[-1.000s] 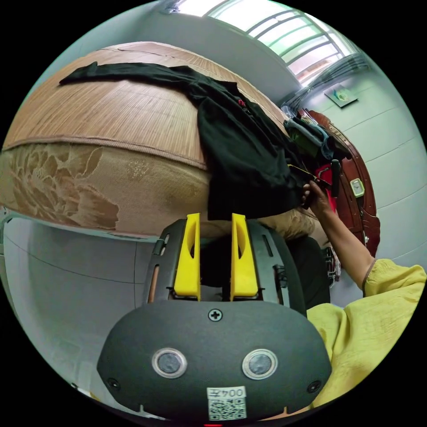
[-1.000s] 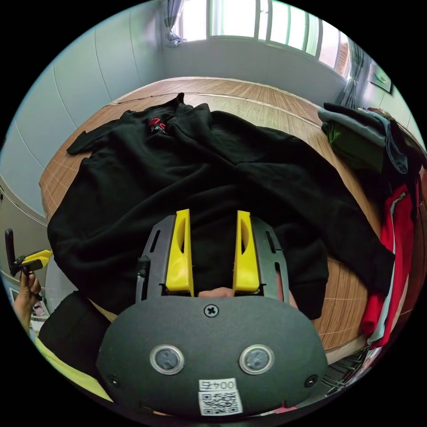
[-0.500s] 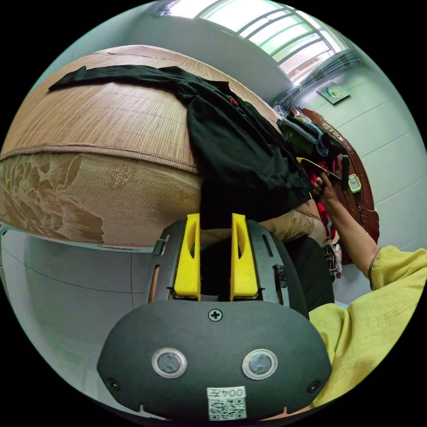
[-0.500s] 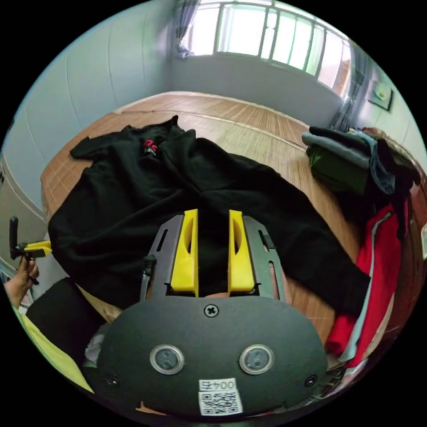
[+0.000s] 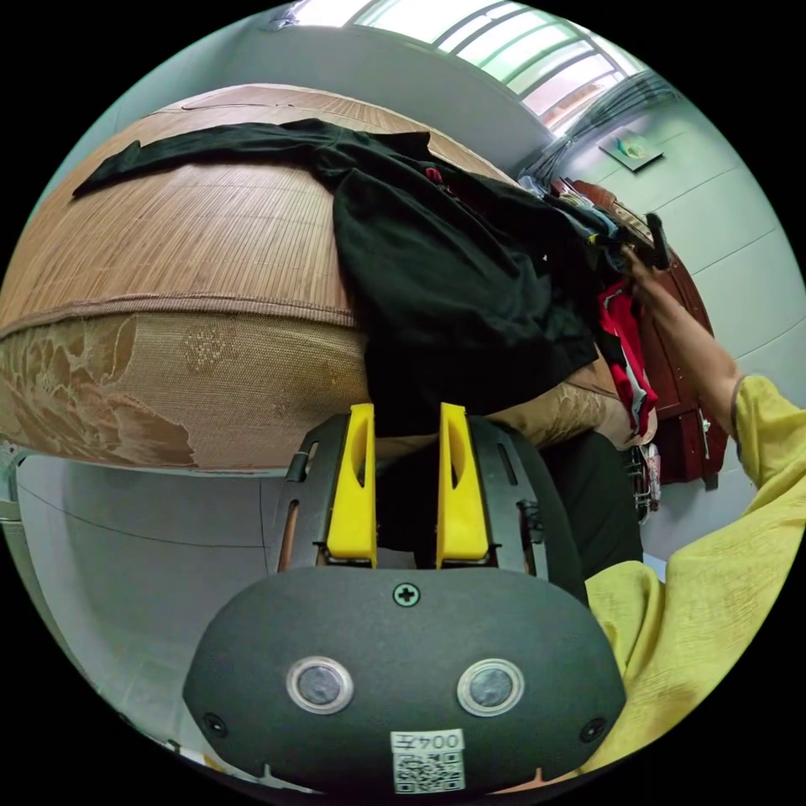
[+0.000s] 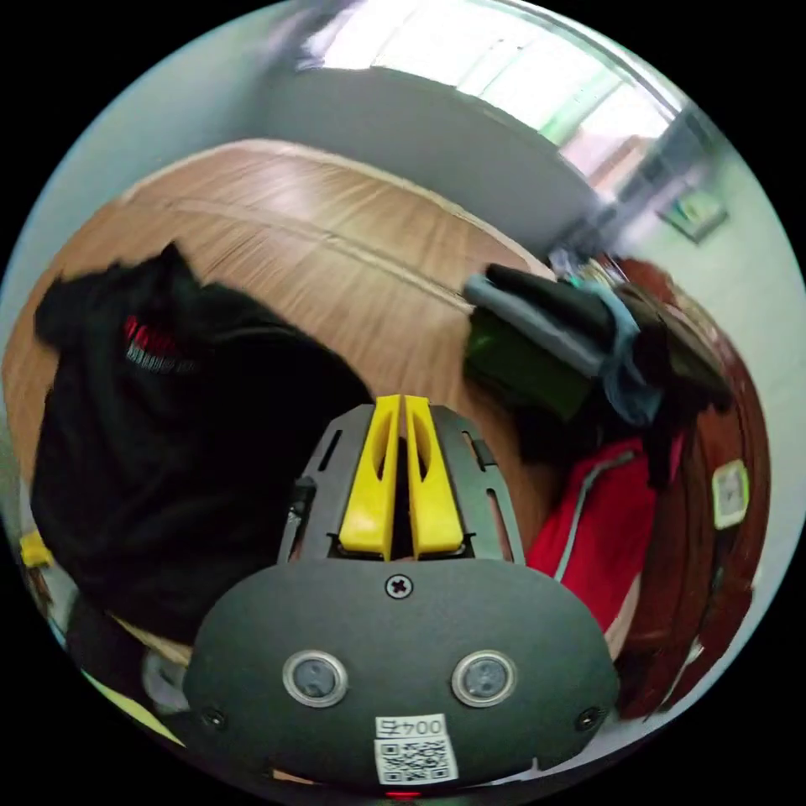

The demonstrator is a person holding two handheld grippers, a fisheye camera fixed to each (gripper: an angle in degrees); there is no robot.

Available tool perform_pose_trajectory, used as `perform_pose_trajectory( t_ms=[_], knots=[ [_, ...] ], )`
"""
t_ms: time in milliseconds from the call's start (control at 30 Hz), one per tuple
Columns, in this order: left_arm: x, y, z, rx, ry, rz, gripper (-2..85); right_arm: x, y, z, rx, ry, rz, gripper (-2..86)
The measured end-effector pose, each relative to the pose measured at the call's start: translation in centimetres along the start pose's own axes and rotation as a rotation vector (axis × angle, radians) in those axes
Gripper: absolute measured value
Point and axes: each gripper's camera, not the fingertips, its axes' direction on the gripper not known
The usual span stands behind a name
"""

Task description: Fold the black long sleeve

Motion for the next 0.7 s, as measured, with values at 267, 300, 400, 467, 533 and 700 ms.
perform_pose_trajectory(
  t_ms=[267, 300, 400, 467, 533, 700],
  knots=[
    [0.3, -0.2, 0.6, 0.024, -0.002, -0.003, 11.8, 3.4, 8.8, -3.3, -0.036, -0.554, -0.007, 17.0],
    [0.2, -0.1, 0.6, 0.027, 0.004, 0.000, 11.9, 3.4, 11.7, -3.0, -0.049, -0.583, 0.009, 17.5],
    [0.0, -0.2, 0.5, 0.020, 0.026, 0.017, 12.1, 5.2, 17.7, -1.4, -0.080, -0.666, 0.115, 17.3],
    [-0.4, 0.1, 0.2, 0.030, 0.041, 0.015, 12.2, 6.9, 20.3, -0.6, -0.077, -0.716, 0.197, 16.9],
    [-1.3, 0.7, -0.4, 0.057, 0.055, -0.003, 12.2, 8.8, 22.4, -0.1, -0.072, -0.731, 0.280, 16.9],
    [-3.2, 0.7, -0.2, 0.053, 0.098, -0.015, 12.2, 10.8, 23.5, 0.3, -0.091, -0.756, 0.335, 16.6]
  ],
)
